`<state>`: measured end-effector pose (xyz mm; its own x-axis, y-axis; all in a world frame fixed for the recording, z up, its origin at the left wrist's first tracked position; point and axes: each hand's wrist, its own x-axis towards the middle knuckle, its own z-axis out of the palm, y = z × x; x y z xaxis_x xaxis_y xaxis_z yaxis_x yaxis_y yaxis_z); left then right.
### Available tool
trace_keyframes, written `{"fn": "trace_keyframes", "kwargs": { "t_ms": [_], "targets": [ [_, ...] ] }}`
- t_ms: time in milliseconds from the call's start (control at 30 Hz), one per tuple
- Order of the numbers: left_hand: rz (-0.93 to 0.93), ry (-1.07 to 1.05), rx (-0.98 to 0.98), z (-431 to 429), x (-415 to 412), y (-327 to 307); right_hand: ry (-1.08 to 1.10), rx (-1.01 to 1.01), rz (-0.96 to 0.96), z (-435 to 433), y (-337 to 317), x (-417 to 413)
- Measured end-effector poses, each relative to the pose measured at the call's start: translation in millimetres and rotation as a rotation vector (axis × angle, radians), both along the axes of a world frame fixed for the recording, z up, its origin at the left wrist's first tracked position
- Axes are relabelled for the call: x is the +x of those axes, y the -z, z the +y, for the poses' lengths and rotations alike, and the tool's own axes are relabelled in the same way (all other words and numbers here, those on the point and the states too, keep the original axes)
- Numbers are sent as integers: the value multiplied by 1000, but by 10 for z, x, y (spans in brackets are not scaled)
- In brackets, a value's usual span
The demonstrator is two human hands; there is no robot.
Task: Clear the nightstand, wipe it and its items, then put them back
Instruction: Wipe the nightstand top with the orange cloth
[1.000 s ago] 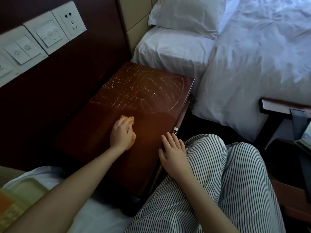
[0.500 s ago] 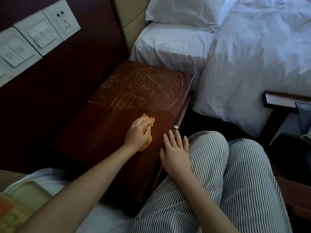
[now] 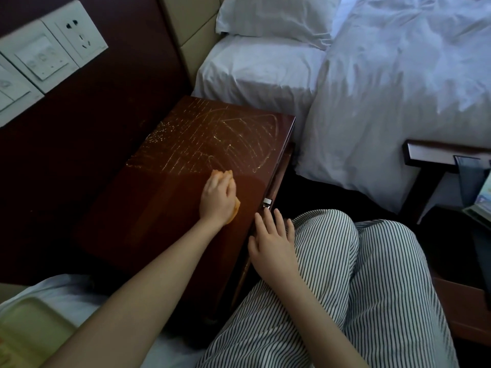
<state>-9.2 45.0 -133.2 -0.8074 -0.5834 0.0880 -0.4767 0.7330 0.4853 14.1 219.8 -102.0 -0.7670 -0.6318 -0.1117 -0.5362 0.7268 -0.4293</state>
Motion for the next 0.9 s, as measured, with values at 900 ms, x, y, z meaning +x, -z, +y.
{"fn": "trace_keyframes", "kwargs": {
  "t_ms": [900],
  "targets": [
    [25,345,12,166,364,-40,32,23,-73,158,52,-103]
  ]
}}
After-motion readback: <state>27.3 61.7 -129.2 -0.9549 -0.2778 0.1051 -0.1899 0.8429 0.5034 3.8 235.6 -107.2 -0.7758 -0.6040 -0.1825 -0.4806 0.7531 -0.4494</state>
